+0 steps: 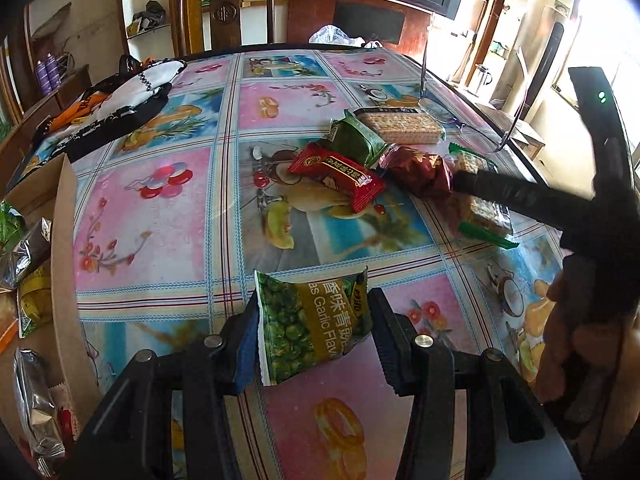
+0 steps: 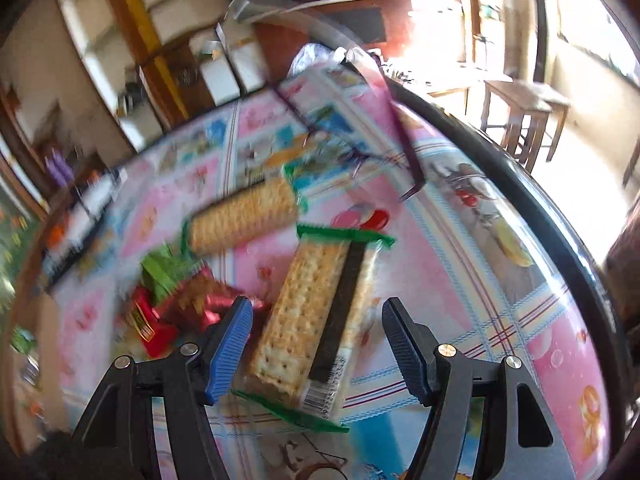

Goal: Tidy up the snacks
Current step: 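Grasp the cracker packet with the right gripper while the left holds the green pea packet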

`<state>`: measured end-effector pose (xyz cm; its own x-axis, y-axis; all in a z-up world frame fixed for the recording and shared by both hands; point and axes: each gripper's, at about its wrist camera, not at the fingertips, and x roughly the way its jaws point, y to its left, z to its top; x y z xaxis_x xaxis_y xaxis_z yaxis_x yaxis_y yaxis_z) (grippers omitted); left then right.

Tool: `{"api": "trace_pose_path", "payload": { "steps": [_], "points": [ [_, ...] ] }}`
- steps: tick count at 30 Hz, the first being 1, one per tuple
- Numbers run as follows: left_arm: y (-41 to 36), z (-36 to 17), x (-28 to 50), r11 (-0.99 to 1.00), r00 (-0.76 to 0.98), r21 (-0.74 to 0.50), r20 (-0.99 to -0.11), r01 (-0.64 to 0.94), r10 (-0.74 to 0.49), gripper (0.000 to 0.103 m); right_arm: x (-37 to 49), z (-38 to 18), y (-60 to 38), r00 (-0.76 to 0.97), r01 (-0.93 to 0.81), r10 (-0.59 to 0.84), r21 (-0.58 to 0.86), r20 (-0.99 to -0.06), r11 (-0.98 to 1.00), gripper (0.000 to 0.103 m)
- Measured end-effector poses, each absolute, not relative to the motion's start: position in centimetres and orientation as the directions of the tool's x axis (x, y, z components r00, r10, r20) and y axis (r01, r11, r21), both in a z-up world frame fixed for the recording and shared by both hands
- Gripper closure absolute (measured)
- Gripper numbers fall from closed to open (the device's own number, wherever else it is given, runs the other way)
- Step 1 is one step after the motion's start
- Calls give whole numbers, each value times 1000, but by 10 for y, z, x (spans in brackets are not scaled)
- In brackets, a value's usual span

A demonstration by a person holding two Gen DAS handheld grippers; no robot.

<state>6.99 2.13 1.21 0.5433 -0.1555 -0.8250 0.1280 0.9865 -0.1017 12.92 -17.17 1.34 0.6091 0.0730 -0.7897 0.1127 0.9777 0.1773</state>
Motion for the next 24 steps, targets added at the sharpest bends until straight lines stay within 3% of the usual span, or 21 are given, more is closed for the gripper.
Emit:
{"api": "trace_pose_path", "payload": {
  "steps": [2,3,9,14,18,24],
  "points": [
    [21,12,70,986,544,-102,-825,130,-156,55,127,12,-164,607,89,29,105,-794,990,52],
    [21,12,70,986,544,-100,-824,132,-156,55,125,12,-164,603,80,20,86,-798,993,54],
    [27,13,70,984,540,-134,-822,119,-178,56,102,16,-177,597,44,142,209,-789,977,54],
    [35,18,71,982,550,-158,-814,101,-187,57,85,38,-160,657,-45,245,287,-713,957,54],
    [37,19,72,984,554,-155,-813,93,-181,57,72,49,-139,684,-150,295,267,-667,952,54],
    [36,18,72,985,552,-142,-816,93,-170,57,70,45,-117,649,-212,324,246,-688,946,54]
  ]
}}
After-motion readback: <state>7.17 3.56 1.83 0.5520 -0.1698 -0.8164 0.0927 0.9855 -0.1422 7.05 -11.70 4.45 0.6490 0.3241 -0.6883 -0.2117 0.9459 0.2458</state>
